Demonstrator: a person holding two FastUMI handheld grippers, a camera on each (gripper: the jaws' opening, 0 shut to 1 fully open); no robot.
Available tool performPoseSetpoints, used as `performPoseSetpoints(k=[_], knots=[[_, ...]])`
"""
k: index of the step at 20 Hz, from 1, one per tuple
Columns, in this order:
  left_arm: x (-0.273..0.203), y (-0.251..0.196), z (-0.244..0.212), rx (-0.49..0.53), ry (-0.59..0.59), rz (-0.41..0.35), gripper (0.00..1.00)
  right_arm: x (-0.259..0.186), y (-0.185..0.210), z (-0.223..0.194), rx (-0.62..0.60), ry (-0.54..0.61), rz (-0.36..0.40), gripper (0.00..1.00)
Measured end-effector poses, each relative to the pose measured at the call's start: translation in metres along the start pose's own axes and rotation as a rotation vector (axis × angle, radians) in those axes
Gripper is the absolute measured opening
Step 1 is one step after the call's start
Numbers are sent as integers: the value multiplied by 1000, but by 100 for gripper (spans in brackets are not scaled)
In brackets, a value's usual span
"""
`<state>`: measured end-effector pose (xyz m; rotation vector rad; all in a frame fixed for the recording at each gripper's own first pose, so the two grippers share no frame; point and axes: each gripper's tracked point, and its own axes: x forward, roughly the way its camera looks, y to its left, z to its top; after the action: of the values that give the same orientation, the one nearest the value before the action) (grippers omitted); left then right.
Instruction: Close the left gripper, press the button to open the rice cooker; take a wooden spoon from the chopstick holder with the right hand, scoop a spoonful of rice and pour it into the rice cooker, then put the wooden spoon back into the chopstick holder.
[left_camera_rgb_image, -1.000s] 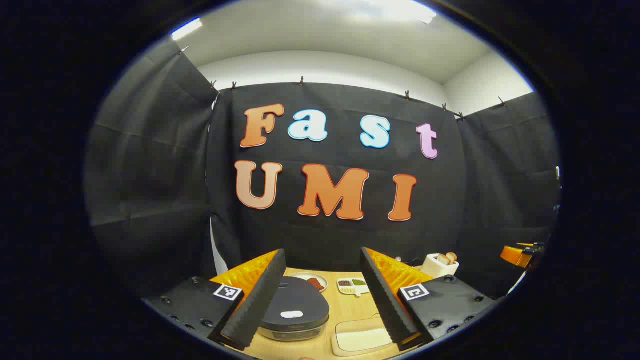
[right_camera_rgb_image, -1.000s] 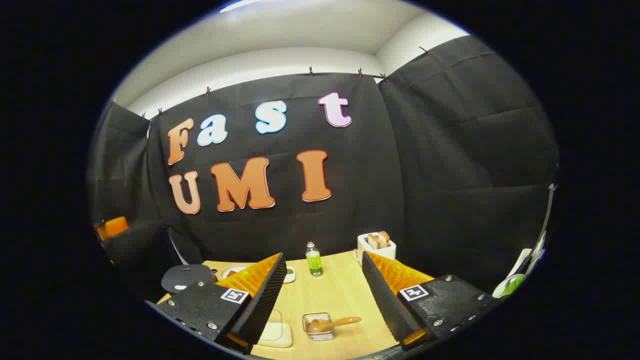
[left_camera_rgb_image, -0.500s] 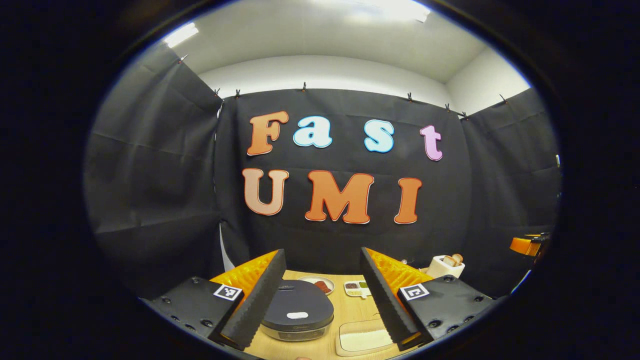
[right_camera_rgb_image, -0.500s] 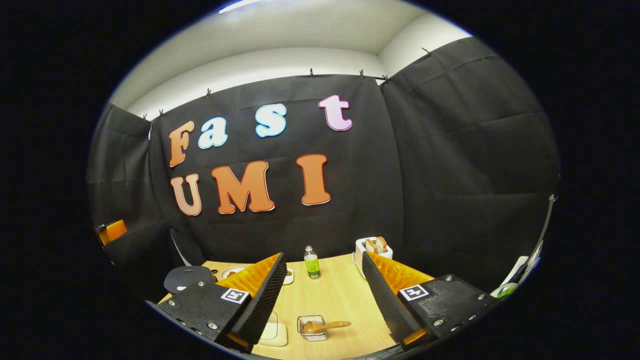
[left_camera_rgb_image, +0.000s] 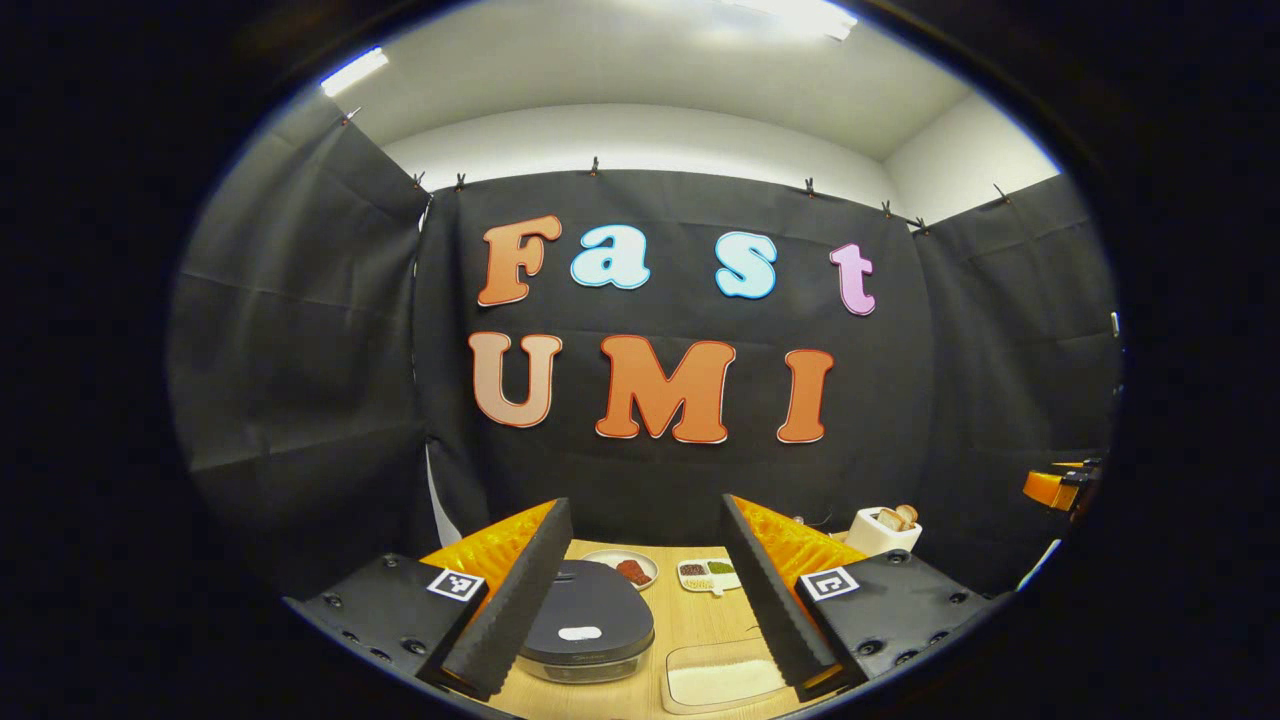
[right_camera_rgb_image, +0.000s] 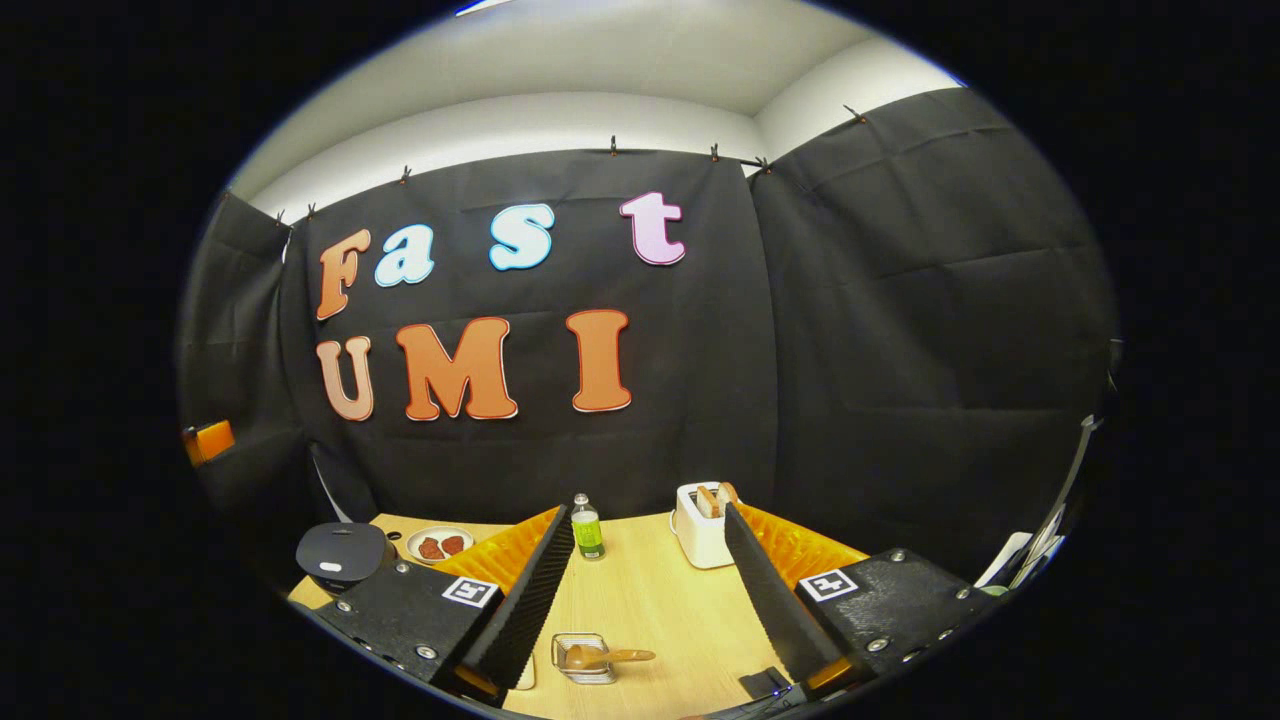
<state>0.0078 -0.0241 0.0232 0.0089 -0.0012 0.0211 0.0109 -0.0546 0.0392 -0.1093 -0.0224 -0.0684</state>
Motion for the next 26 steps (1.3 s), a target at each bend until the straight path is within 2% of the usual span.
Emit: performPoseSetpoints(k=[3,7,8,14,16,19,21,23,24,25,26], knots=[[-2,6,1,36,-1,21,98,1,8,-1,-14,0,17,94],[-6,5,-1,30,15,22,97,3,14,-3,-14,9,38,94],[-5,7,-2,31,19,26,100,4,15,-3,-19,8,40,94],[-9,11,9,78,-3,46,68,5,20,-5,-25,13,57,94],[-9,7,11,76,-4,35,70,6,21,-7,-29,18,61,94],[-7,10,13,83,-12,32,19,5,19,-6,-40,13,54,94],[-8,11,9,100,0,35,26,7,19,-6,-35,14,56,94],[-6,10,5,97,12,31,22,6,21,-5,-28,17,57,94],[-21,13,9,87,7,35,19,6,20,-7,-26,17,57,94],[4,8,8,91,-2,44,2,6,21,-7,-26,19,58,94],[3,12,6,85,-9,35,4,7,21,-8,-25,19,60,94]])
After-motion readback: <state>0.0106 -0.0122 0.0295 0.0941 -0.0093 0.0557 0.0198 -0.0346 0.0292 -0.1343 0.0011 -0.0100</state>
